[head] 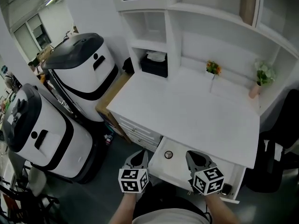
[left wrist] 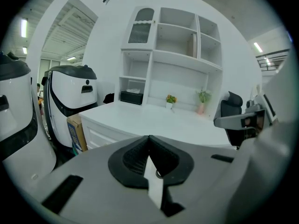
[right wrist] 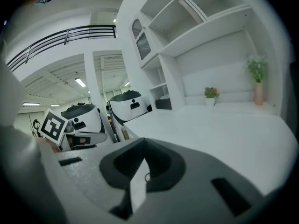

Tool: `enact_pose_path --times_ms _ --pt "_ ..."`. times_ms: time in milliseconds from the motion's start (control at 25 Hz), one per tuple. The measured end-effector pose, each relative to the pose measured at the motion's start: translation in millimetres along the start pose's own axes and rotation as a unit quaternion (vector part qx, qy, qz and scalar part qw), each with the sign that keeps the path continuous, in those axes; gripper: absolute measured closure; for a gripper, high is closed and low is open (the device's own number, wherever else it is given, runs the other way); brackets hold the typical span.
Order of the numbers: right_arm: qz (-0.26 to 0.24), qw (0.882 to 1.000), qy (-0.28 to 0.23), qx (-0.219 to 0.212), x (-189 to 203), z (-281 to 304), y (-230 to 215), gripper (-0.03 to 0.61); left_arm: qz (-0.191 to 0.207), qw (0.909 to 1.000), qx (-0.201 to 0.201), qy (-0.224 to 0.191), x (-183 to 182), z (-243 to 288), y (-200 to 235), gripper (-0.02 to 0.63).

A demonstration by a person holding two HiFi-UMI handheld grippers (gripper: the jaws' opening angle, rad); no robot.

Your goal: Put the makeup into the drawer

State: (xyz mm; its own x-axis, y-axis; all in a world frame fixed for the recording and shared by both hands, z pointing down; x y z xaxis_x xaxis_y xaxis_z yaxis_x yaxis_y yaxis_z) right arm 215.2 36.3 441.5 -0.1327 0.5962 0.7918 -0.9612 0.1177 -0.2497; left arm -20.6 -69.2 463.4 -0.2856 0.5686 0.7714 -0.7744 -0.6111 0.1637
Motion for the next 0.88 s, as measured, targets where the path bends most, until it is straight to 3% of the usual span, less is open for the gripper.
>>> enact_pose_path --times_ms 440,880 --pt "0.034 0.997 -0.053 0.04 1 -41 -20 0.575 0.026 0.9995 0.017 0.001 -9 8 -20 0.611" --pt "0.047 0.995 -0.064 0.053 -1 -54 -34 0.577 0.037 0.999 0.026 0.004 -11 15 -34 0.611"
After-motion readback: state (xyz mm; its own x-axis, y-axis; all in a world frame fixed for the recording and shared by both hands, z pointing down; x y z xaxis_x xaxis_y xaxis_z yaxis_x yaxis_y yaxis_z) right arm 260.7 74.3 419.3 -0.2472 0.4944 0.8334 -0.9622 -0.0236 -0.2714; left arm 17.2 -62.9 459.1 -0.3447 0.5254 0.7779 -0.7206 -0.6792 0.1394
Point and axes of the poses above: the fingertips, and each gripper's own axes: z forward along the fingers, y to its left, x out of its underside, the point moved 9 cm from there along -z, backward along the fingers, and after that the axes turned 12 degrees about y, right-handed, at the moved point
